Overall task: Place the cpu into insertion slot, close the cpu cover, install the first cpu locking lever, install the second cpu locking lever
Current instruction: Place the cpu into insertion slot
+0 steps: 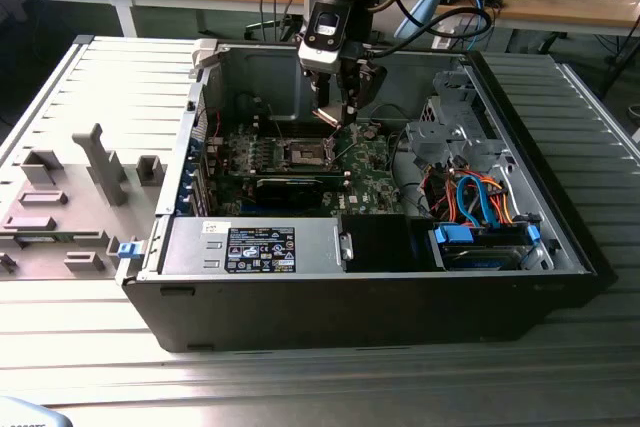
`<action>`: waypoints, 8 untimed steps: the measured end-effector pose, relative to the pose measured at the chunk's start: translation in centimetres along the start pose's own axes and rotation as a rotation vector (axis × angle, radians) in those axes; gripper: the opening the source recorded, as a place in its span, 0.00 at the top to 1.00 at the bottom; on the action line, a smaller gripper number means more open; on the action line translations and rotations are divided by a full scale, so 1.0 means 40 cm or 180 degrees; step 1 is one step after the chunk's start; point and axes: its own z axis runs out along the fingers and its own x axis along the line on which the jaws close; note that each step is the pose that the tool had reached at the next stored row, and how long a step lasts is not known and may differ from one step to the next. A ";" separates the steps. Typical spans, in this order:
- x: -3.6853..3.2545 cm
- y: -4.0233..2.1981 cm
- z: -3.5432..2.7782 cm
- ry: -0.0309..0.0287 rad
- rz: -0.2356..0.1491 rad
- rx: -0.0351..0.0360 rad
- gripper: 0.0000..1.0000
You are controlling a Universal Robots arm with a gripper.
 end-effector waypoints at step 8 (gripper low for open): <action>0.000 0.000 0.001 -0.0001 0.0022 0.0001 0.45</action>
